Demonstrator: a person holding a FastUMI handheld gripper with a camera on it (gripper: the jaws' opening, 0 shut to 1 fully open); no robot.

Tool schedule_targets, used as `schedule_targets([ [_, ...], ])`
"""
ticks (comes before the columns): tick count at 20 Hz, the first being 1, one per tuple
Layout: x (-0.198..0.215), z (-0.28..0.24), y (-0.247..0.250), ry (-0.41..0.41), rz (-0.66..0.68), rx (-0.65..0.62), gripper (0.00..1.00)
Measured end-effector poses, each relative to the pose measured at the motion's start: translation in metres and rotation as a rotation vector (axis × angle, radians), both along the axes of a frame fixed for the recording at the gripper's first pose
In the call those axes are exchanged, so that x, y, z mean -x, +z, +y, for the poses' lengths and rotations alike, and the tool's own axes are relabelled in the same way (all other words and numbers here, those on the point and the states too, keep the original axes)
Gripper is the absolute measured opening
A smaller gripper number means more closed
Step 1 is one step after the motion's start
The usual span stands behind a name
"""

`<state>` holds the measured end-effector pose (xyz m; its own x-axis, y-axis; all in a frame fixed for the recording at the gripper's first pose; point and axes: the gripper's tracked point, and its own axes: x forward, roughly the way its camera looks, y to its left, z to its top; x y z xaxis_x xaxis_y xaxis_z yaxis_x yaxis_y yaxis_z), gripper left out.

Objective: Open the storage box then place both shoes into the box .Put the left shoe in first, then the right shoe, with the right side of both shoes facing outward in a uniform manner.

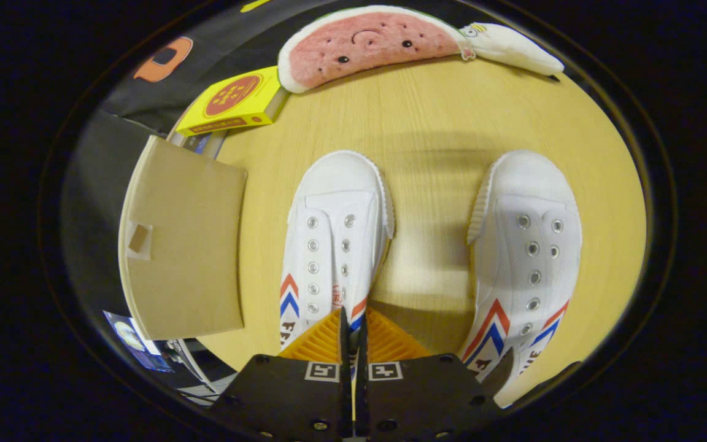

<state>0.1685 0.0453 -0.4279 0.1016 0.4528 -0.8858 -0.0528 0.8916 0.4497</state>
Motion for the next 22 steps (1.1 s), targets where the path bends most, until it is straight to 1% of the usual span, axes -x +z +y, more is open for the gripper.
schedule_targets([
  [3, 0.007, -0.001, 0.012, -0.021, 0.021, -0.088, 0.02],
  [5, 0.016, -0.003, 0.025, -0.036, 0.002, -0.146, 0.02],
  [8, 0.030, -0.005, 0.062, -0.033, -0.046, -0.227, 0.02],
  [11, 0.037, 0.012, 0.107, -0.027, -0.115, -0.264, 0.02],
  [14, 0.041, 0.043, 0.162, -0.011, -0.185, -0.299, 0.02],
  [17, 0.044, 0.089, 0.205, 0.019, -0.229, -0.309, 0.02],
  [19, 0.040, 0.125, 0.221, 0.033, -0.246, -0.287, 0.02],
  [22, 0.028, 0.181, 0.222, 0.039, -0.268, -0.208, 0.02],
])
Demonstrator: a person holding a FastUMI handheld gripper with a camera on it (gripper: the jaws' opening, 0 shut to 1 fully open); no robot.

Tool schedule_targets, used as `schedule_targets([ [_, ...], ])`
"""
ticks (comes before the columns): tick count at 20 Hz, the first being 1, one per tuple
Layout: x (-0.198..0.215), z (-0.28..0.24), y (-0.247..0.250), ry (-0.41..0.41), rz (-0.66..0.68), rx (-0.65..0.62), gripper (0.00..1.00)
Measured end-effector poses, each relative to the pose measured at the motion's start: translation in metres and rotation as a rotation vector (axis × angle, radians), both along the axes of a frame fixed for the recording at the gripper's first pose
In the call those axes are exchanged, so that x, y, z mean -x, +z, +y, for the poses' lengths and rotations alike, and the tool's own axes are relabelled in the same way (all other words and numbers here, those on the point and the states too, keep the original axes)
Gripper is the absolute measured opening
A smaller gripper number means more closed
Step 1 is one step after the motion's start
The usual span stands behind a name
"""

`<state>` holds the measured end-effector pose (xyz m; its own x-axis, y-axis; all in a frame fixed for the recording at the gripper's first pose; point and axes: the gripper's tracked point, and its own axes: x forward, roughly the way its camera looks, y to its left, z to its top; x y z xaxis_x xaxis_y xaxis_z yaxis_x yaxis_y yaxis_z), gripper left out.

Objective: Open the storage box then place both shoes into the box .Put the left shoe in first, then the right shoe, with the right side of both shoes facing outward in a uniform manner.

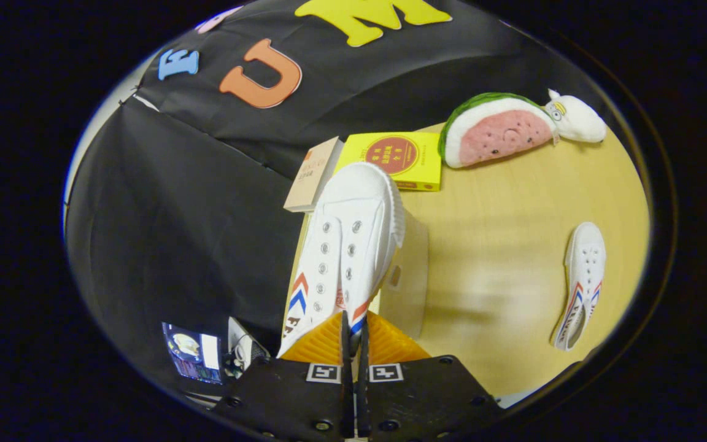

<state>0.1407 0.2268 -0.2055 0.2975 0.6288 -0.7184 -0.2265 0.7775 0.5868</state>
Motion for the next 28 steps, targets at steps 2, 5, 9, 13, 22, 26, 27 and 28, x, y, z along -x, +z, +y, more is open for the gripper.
schedule_targets([
  [2, -0.008, 0.036, -0.007, -0.004, -0.012, 0.046, 0.02],
  [5, -0.018, 0.075, -0.030, -0.010, -0.049, 0.142, 0.02],
  [9, -0.027, 0.109, -0.072, -0.044, -0.065, 0.244, 0.02],
  [13, -0.022, 0.135, -0.110, -0.049, -0.017, 0.281, 0.02],
  [22, -0.028, 0.147, -0.175, -0.018, 0.103, 0.428, 0.02],
  [26, -0.029, 0.146, -0.176, 0.018, 0.106, 0.415, 0.06],
  [27, -0.029, 0.148, -0.172, 0.033, 0.097, 0.404, 0.10],
  [28, -0.031, 0.144, -0.168, 0.040, 0.076, 0.422, 0.16],
])
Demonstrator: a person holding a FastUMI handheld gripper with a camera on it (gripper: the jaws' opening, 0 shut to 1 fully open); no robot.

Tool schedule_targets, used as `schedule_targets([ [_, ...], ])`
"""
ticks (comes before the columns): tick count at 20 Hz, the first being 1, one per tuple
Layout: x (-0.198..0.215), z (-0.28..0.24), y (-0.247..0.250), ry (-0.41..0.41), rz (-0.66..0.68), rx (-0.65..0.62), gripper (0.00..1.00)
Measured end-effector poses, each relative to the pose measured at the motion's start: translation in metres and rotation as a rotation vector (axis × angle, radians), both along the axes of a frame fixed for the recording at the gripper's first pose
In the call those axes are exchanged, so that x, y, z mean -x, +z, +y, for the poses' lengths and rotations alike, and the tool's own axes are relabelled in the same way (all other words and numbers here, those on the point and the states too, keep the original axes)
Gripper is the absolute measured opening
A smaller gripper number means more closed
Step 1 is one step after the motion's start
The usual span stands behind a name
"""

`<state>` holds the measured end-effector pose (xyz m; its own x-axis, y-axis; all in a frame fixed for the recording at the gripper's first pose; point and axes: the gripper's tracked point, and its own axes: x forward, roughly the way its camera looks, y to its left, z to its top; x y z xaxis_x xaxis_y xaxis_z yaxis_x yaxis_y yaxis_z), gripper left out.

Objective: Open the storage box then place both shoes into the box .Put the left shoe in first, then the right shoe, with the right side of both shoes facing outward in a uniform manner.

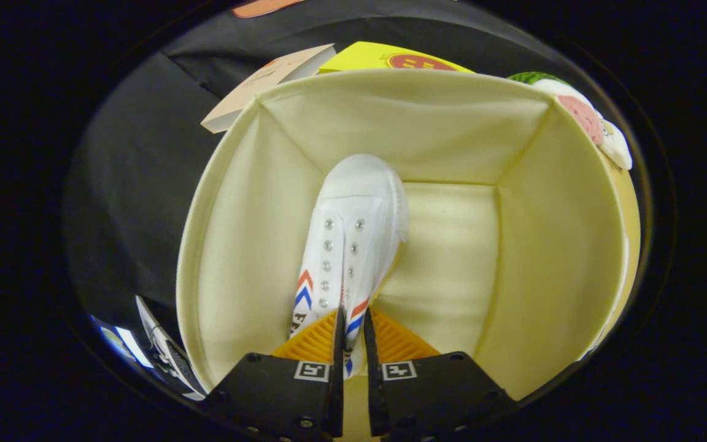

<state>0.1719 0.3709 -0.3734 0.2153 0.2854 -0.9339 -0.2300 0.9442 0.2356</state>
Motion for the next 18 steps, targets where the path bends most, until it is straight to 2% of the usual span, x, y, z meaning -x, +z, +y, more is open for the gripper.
schedule_targets([
  [2, -0.002, -0.005, 0.016, 0.026, -0.042, -0.005, 0.20],
  [6, 0.017, -0.019, 0.068, 0.059, -0.088, -0.093, 0.76],
  [7, 0.023, -0.026, 0.083, 0.066, -0.101, -0.118, 0.80],
  [14, 0.048, -0.129, 0.141, 0.025, -0.161, -0.167, 0.90],
  [15, 0.048, -0.152, 0.145, -0.001, -0.181, -0.156, 0.95],
  [18, 0.049, -0.216, 0.144, -0.058, -0.219, -0.124, 0.95],
])
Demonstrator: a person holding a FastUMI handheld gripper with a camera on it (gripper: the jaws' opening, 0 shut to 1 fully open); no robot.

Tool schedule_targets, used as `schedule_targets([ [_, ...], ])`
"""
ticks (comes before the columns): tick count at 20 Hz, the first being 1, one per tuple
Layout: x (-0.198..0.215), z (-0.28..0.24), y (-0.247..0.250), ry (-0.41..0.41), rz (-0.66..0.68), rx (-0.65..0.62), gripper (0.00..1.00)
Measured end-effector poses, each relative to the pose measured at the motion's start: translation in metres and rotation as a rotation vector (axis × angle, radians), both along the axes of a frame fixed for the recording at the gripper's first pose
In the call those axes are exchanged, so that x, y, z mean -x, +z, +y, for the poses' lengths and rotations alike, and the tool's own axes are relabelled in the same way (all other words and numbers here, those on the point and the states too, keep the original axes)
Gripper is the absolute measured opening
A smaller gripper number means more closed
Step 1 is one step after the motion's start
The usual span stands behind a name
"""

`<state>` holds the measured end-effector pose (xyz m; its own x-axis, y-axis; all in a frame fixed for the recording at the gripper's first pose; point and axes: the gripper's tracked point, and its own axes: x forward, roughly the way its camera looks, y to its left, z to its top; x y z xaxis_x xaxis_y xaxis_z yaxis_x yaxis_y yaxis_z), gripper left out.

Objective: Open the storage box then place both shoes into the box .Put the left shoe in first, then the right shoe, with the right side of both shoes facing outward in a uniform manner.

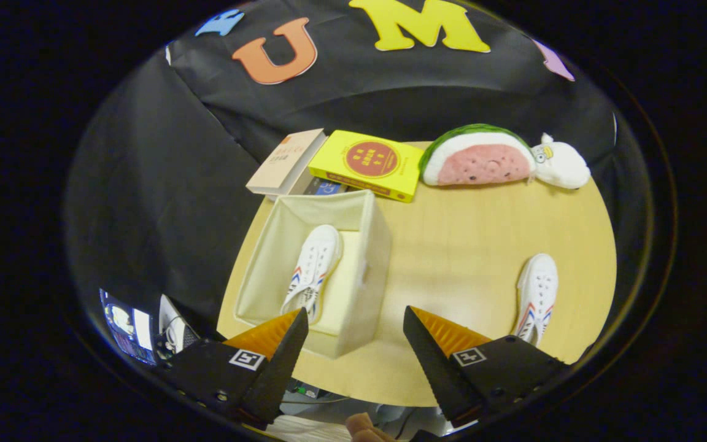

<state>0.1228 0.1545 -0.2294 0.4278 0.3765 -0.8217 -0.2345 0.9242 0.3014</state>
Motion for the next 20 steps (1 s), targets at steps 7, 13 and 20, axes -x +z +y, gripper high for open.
schedule_targets([
  [7, -0.002, -0.172, -0.061, -0.168, 0.009, 0.244, 0.95],
  [13, 0.002, -0.254, -0.123, -0.273, 0.060, 0.419, 0.95],
  [20, 0.007, -0.275, -0.172, -0.202, 0.087, 0.582, 0.95],
])
